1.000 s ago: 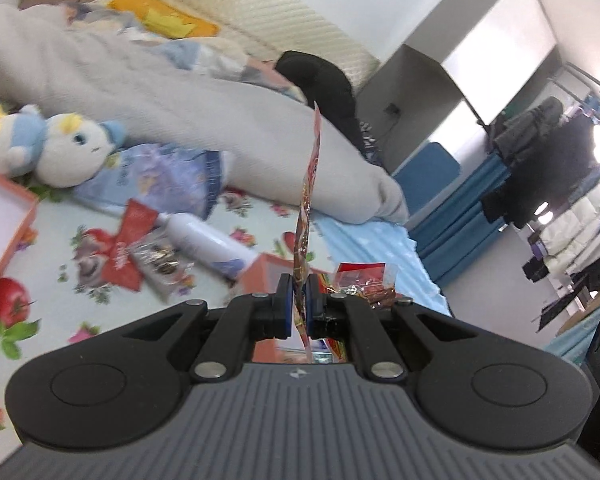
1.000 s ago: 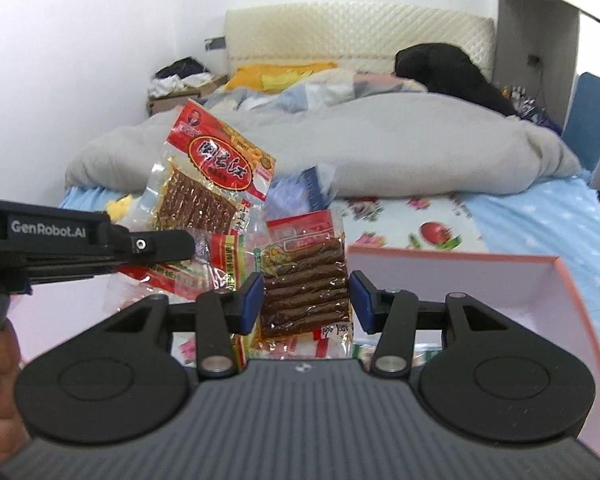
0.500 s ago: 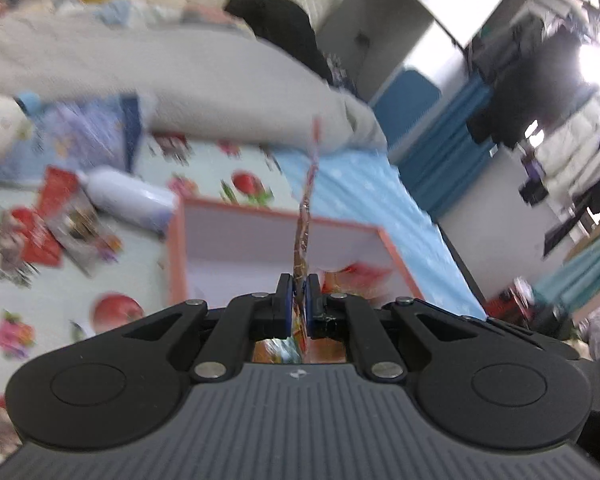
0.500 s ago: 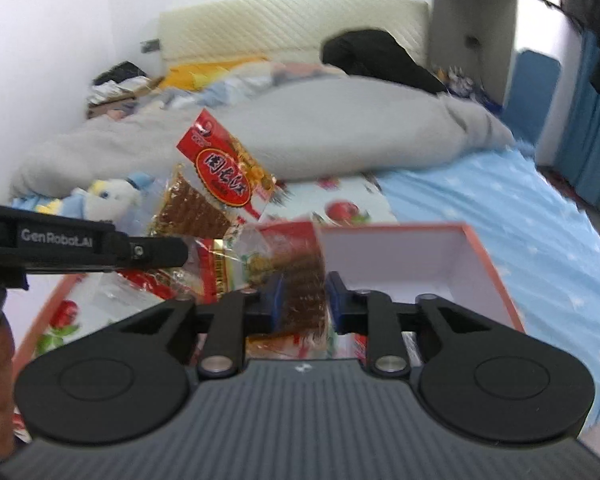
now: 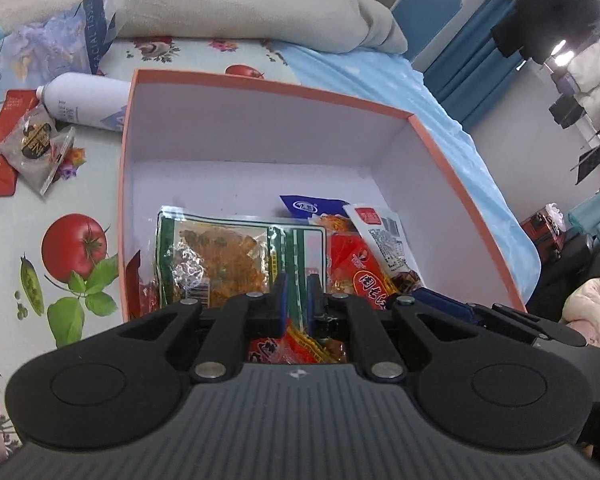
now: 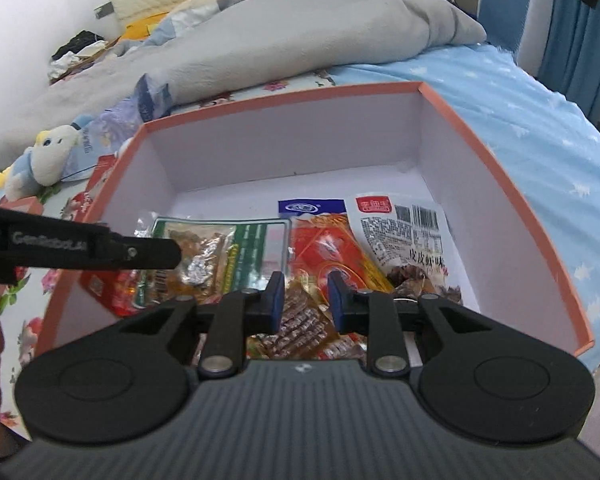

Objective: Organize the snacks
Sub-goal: 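Open both grippers to drop the packets into the box, then withdraw both open grippers from the box toward the remaining items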

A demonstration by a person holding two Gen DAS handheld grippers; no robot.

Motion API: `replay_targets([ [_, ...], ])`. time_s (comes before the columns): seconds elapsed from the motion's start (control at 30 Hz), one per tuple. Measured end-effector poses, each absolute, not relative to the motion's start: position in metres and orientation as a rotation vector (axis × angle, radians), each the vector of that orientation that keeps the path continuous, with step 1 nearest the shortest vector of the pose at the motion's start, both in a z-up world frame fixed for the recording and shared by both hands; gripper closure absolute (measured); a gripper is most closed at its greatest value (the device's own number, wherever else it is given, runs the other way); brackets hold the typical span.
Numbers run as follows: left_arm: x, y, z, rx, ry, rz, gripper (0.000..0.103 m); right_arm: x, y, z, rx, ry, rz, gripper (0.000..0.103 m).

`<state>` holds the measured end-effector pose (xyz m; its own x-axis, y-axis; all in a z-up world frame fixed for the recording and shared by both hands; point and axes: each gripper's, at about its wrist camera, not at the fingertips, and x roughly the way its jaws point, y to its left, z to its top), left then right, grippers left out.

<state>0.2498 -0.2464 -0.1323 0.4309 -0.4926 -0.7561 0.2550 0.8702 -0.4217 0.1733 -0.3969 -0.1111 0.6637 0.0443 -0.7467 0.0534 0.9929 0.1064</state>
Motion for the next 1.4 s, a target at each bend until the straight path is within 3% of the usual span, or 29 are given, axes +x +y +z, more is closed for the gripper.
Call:
replay_targets([
  [0.03, 0.25, -0.245, -0.132, -0.263, 1.026, -0.471, 0.082, 0.172, -0.398, -0.111, 0.127, 0.844, -0.006, 0.077],
  [0.1, 0.249, -0.242, -0.127, -0.26, 1.009, -0.46, 0.058, 0.171, -0.398, -0.108, 0.131, 0.835, -0.003, 0.077],
  [0.13, 0.248, -0.241, -0.124, -0.262, 0.997, -0.458, 0.057, 0.17, -0.398, -0.107, 0.13, 0.829, -0.002, 0.077],
  [0.83, 0.184, -0.148, -0.02, -0.305, 0.784, -0.455, 0.057, 0.136, -0.329, -0.019, 0.141, 0.637, 0.114, 0.076],
  [1.4, 0.12, -0.044, 0.008, -0.374, 0.735, -0.344, 0.057, 0.094, -0.242, 0.001, 0.102, 0.651, 0.277, 0.075],
])
